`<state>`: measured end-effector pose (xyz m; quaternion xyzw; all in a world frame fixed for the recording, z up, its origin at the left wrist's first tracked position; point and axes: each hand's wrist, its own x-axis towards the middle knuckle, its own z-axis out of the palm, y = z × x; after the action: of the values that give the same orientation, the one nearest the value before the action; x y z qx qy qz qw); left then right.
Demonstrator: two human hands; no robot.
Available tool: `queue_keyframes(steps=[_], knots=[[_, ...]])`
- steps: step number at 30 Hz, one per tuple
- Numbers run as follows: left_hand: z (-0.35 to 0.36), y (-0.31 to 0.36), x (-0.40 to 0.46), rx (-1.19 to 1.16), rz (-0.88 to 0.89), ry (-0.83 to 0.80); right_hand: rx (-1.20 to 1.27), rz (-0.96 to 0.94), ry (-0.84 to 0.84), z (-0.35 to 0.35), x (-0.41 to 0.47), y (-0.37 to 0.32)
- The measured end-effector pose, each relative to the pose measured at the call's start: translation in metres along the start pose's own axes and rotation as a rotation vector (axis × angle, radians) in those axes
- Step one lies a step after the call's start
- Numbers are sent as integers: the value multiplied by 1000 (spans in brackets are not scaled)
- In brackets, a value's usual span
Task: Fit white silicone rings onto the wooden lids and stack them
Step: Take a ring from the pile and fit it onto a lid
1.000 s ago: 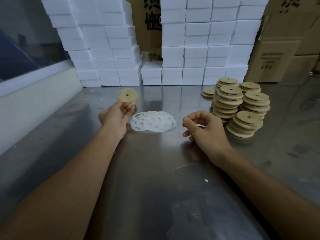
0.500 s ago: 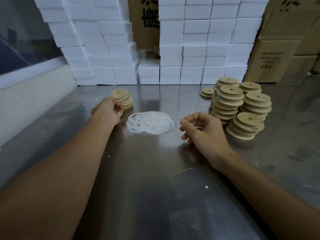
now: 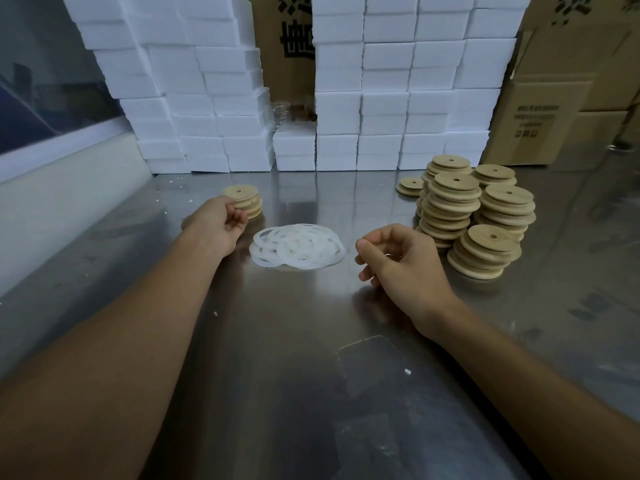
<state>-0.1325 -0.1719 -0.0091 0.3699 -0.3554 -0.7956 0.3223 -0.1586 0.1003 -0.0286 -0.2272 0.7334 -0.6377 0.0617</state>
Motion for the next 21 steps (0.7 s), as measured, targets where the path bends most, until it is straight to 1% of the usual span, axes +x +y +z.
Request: queue_keyframes(steps=[6, 11, 13, 16, 18, 21], knots=[[2, -2, -3, 39, 5, 27, -6, -4, -8, -1, 0, -1], [4, -11, -9, 103, 97, 95, -13, -1, -9, -1, 1, -1], [3, -20, -16, 233, 200, 157, -16, -2, -5, -1, 1, -1], [-3, -34, -31, 476, 434, 256, -23, -7, -4, -1, -1, -2], [-8, -41, -42, 563, 524, 231, -15, -10, 3, -1, -1, -2], [-14, -48, -57, 687, 602, 155, -2, -33, 39, -1, -3, -4]])
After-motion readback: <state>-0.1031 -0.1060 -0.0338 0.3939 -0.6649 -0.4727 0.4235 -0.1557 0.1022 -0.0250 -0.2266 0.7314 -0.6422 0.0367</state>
